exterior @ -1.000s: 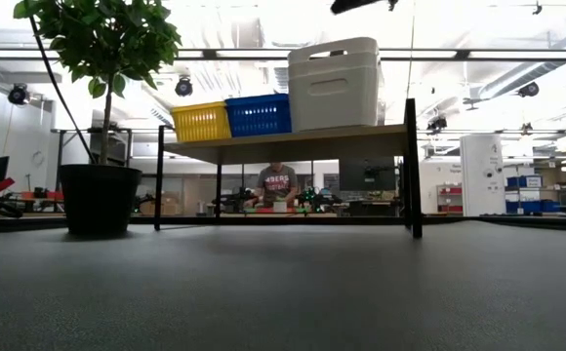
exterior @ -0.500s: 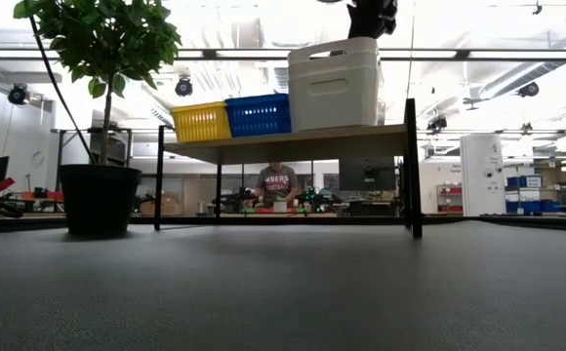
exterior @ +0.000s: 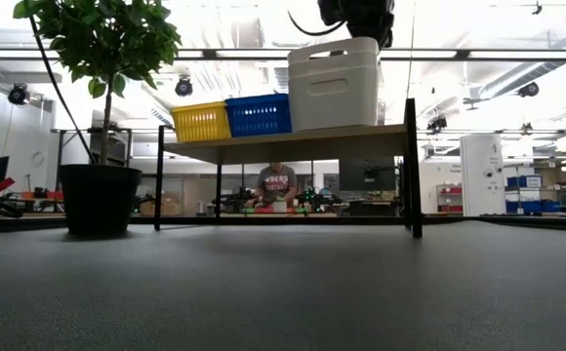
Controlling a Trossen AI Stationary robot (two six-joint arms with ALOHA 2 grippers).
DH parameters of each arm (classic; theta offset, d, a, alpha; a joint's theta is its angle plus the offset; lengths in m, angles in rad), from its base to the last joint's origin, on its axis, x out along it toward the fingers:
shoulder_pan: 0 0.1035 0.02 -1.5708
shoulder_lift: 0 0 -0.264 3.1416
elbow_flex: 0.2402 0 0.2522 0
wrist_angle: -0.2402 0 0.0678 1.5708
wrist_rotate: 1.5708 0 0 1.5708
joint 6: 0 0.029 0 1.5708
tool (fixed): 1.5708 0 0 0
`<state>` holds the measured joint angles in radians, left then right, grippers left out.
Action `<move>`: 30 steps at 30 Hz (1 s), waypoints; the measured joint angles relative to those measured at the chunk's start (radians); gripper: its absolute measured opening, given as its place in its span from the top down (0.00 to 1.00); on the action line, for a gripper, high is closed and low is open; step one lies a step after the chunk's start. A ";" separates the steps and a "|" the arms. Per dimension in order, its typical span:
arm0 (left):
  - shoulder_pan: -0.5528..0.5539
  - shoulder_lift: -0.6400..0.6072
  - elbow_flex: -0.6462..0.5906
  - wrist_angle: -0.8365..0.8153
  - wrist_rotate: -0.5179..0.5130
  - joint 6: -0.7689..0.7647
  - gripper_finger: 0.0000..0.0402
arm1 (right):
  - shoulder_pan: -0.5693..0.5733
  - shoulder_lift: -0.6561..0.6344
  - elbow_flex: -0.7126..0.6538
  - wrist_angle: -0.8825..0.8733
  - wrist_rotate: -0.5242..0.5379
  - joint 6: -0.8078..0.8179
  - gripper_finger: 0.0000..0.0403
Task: Stack baskets on shelf by color
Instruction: Stack the white bin on top of the other white bins on the shelf, then stack the yellow bin on top of the other yellow bins on the shelf
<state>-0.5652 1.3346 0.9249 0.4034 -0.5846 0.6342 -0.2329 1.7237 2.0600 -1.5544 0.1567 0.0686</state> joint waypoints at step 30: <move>0.000 0.000 -0.021 -0.002 -0.029 -0.003 0.45 | 0.013 -0.058 0.010 -0.003 -0.046 0.064 0.98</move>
<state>-0.5652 1.3346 0.9041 0.4014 -0.6138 0.6312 -0.2202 1.6657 2.0701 -1.5571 0.1105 0.1329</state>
